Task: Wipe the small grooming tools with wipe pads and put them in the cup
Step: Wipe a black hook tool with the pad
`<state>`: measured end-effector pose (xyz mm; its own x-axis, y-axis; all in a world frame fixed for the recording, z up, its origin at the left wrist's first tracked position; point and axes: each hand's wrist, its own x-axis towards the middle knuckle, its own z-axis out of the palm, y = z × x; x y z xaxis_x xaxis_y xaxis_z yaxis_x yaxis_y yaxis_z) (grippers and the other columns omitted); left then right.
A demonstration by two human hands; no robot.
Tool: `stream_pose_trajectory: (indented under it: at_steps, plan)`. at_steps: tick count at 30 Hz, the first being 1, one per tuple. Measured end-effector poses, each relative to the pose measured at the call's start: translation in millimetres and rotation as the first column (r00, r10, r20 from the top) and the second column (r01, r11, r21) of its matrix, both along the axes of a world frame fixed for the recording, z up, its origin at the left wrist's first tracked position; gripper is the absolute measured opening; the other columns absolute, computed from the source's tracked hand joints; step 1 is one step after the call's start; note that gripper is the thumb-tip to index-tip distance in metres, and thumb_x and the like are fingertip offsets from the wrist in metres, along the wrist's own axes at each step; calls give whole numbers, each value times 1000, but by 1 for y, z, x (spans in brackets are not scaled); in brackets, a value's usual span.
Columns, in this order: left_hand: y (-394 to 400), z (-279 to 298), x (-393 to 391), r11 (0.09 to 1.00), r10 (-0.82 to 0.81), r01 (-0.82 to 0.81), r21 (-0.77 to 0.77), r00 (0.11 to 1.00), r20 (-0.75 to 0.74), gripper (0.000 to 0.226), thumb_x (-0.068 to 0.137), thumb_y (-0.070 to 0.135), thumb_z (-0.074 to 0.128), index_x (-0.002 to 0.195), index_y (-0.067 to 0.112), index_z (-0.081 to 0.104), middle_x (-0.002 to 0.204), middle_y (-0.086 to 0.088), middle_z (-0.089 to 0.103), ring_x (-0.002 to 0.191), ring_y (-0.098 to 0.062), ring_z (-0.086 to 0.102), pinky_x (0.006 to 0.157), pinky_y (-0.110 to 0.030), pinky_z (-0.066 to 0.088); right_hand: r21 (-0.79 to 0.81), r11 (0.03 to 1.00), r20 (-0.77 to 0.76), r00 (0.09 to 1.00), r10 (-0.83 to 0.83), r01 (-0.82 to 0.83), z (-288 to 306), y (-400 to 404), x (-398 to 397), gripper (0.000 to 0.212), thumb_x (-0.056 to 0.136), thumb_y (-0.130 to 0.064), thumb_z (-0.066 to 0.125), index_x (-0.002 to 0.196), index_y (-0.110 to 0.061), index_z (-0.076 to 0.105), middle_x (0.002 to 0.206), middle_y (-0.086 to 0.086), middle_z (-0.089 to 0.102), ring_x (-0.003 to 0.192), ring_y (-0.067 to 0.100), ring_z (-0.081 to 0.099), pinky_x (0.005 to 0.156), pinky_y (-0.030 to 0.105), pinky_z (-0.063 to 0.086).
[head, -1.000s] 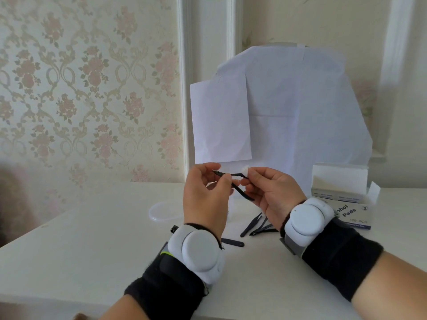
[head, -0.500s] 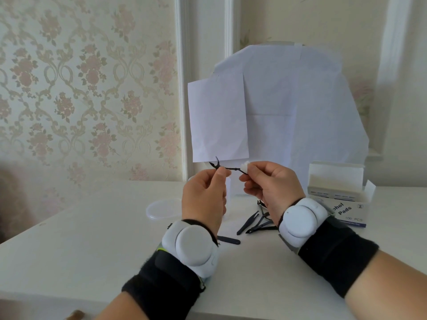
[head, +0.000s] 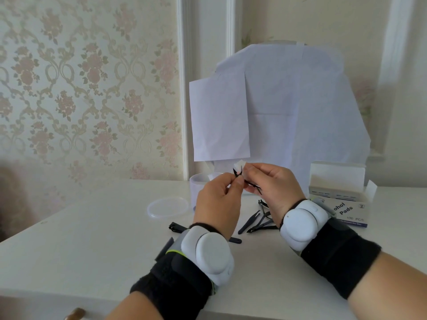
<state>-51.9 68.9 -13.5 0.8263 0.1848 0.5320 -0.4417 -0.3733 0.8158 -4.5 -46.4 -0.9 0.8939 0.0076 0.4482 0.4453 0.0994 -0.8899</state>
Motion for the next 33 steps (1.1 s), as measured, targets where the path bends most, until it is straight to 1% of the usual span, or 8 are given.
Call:
stream_pose_trajectory:
  at_steps: [7,10,13,18,21,26,30,33]
  plan:
    - [1,0,3,1000,12,-12,15,1000,-19,30,96,37,50,84,16,66,59,3,44,50,-8,35,54,-25,37,41,996,-23,996,86,-85,-1,0,0,14,93,-15,65,90,-8,77,94,18,75,90,33,73,95,49,54]
    - [2,0,2,999,25,-26,-24,999,-33,27,95,40,51,83,23,68,58,4,47,54,-10,41,66,-39,54,100,992,-24,996,85,-83,2,-2,0,17,93,-14,63,83,-7,74,89,14,76,85,28,74,93,46,55]
    - [3,1,2,997,39,-42,-65,999,-35,26,94,42,52,81,26,68,51,9,41,51,-11,38,70,-46,56,82,992,-14,995,98,-96,3,-3,-2,18,94,-16,62,83,-9,74,85,9,77,80,22,75,91,42,56]
    - [2,1,2,999,39,-39,-19,999,-18,26,96,36,50,82,21,67,48,12,41,47,-6,36,61,-36,49,-52,996,1,997,79,-79,-2,0,-1,16,95,-14,61,93,-5,75,89,12,77,87,23,75,91,44,57]
    - [2,0,4,999,42,-42,-9,999,-24,27,95,37,50,83,20,67,50,10,42,49,-8,37,62,-38,50,-78,992,11,995,98,-97,-1,0,-2,18,95,-15,60,99,-7,75,93,13,77,91,25,74,93,45,56]
    - [3,-1,4,999,49,-50,-13,998,-29,27,96,38,50,83,22,68,50,11,44,50,-8,39,61,-34,49,-59,992,7,993,116,-116,0,0,-4,16,93,-20,63,89,-18,79,90,11,77,91,25,74,96,45,54]
    - [4,-4,7,999,49,-49,4,998,-25,28,96,38,49,86,21,69,62,-2,54,54,-9,41,57,-25,40,-78,992,16,995,98,-97,-2,0,-3,17,90,-27,68,90,-15,79,89,12,77,92,24,73,96,44,54]
    - [4,-4,7,999,29,-28,20,999,-25,27,96,38,49,85,23,68,56,6,48,49,-6,37,53,-21,36,-42,993,-14,994,111,-111,-1,1,-1,24,85,-34,71,84,-11,79,91,16,76,92,27,73,96,46,54]
